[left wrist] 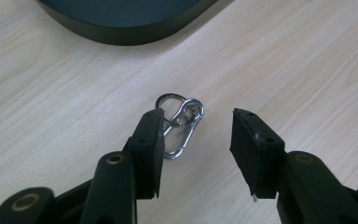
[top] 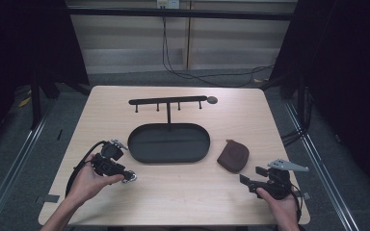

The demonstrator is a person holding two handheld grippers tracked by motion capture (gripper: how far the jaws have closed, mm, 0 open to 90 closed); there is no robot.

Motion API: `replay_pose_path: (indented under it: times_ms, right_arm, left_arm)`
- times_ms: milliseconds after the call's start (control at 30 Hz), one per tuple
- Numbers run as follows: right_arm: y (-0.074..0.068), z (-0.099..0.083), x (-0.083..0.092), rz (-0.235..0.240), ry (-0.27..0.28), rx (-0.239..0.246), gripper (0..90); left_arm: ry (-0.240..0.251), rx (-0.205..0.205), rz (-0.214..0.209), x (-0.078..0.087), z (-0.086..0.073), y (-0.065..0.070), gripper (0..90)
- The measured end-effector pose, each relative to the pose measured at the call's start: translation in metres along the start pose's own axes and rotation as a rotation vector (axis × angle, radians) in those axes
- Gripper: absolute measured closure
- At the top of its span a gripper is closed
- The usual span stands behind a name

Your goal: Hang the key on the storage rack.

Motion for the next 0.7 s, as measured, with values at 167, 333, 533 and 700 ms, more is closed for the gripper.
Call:
replay_pose_path:
  times_ms: [167,333,533,700]
  right_arm:
    - [0.001,0.0,-0.001,-0.008,-0.006,-0.004,20.9]
    - [0.002,-0.001,-0.001,-0.013,-0.012,-0.009,20.8]
    - [0.001,-0.001,-0.002,-0.008,-0.016,-0.009,20.4]
    - [0.001,-0.001,-0.002,-0.013,-0.017,-0.004,20.4]
  left_arm:
    - [-0.068,-0.001,-0.004,-0.007,0.002,-0.005,59.2]
    - [-0.112,0.009,-0.012,-0.011,0.004,-0.01,60.9]
    - [-0.14,0.002,-0.012,-0.016,0.01,-0.01,59.8]
    - [-0.149,0.009,-0.007,-0.022,0.014,-0.012,60.0]
Point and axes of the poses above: each handheld gripper's, and its own axes: x roughly backward along the jaws, z roughly out of its top, y roughly to its right, the point moved 6 cm from there along -x, roughly forward along the jaws, and after that the axes turned 2 degrees about y, right-handed, at the moved point
